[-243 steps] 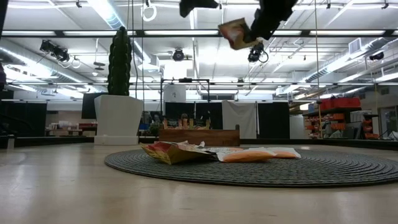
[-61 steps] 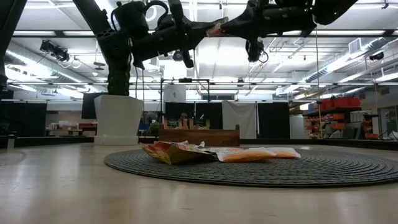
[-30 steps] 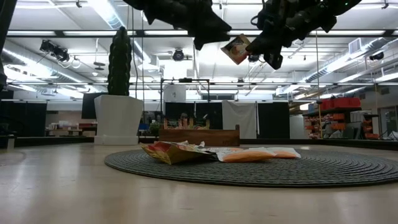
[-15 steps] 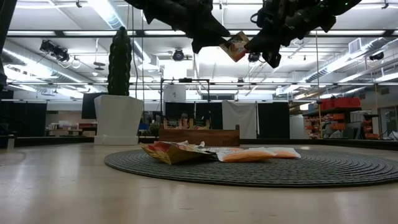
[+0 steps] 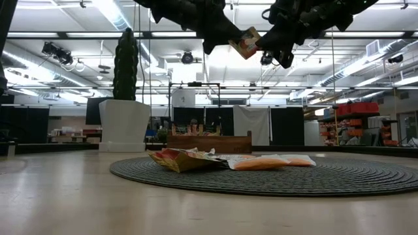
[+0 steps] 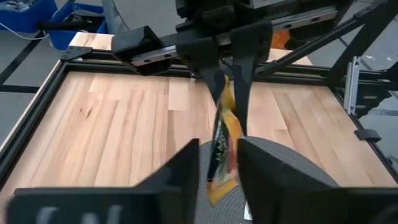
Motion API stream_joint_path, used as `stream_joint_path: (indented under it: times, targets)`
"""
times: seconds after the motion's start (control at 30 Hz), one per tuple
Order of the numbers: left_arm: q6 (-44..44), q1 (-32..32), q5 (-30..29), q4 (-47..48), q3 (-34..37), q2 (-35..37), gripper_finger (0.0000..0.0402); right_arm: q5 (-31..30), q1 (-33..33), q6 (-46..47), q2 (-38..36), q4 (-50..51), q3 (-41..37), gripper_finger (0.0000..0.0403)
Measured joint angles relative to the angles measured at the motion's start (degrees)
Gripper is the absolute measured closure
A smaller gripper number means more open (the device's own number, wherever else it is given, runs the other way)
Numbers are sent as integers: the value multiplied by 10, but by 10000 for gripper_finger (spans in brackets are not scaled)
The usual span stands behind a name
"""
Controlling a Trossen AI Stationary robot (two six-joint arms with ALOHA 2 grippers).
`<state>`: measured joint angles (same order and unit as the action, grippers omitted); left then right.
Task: Pick & Place Tea
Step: Put the yellow tea bag into the middle section of the wooden organizer
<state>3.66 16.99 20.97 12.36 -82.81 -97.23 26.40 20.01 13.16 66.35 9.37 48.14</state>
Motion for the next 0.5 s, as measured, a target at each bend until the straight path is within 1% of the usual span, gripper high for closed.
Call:
stream_joint_path:
  times: [0.1, 0.13, 0.17, 0.27, 0.33, 0.4, 0.5]
  targets:
    - [0, -3, 0, 0, 0, 0, 366, 0, 0, 1, 0, -3, 0, 403]
    - [0, -5, 0, 0, 0, 0, 383, 0, 0, 5, 0, -5, 0, 403]
    - [0, -5, 0, 0, 0, 0, 390, 0, 0, 6, 0, -6, 0, 403]
    - [0, -8, -3, 0, 0, 0, 395, 2, 0, 9, 0, -9, 0, 402]
    - [0, -8, -6, 0, 0, 0, 397, 2, 0, 10, 0, -10, 0, 393]
    - [3, -8, -16, -2, 0, 0, 397, 11, 0, 14, -1, -12, 0, 371]
    - [29, -2, -38, -1, 0, 0, 398, 32, 0, 20, -12, -11, 0, 317]
